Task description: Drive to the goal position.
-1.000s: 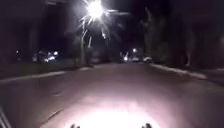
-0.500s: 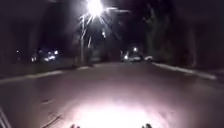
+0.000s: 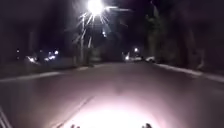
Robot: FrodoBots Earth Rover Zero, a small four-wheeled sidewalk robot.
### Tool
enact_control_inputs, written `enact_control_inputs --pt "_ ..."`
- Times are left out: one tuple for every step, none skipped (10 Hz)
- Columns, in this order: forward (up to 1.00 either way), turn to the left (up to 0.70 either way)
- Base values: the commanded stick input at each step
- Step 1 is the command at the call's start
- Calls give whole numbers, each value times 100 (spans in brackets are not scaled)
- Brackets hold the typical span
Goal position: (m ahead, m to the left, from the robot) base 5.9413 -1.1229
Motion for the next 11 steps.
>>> enact_control_inputs --pt "85 0" --pt "85 0" --pt "85 0" --pt "85 0" --pt "72 0" --pt "70 0" --pt "70 0" --pt "70 0" --pt "70 0" --pt "70 0" --pt "70 -11"
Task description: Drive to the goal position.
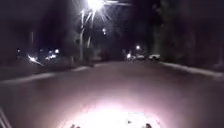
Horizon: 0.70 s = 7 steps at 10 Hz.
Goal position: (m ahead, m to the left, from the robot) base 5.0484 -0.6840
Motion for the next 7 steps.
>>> enact_control_inputs --pt "70 -27" --pt "70 -35" --pt "70 -8" --pt "70 0" --pt "70 0" --pt "70 0" --pt "70 -18"
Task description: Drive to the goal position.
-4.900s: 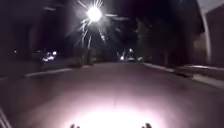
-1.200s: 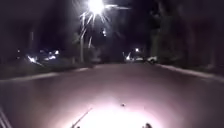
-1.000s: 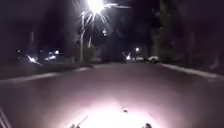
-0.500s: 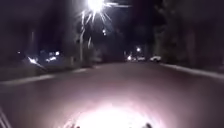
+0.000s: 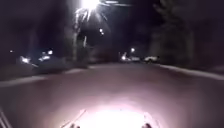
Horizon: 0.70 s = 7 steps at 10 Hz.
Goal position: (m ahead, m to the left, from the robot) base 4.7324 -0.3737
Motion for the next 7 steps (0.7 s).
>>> enact_control_inputs --pt "70 -35" --pt "70 -35" --pt "70 -35" --pt "70 -35" --pt "70 -35" --pt "70 -11" --pt "70 0"
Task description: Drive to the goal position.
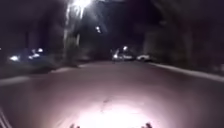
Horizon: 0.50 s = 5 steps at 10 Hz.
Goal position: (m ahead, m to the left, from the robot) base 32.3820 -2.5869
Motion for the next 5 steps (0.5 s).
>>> enact_control_inputs --pt "70 0" --pt "70 0" --pt "70 0" --pt "70 0" --pt "70 0"
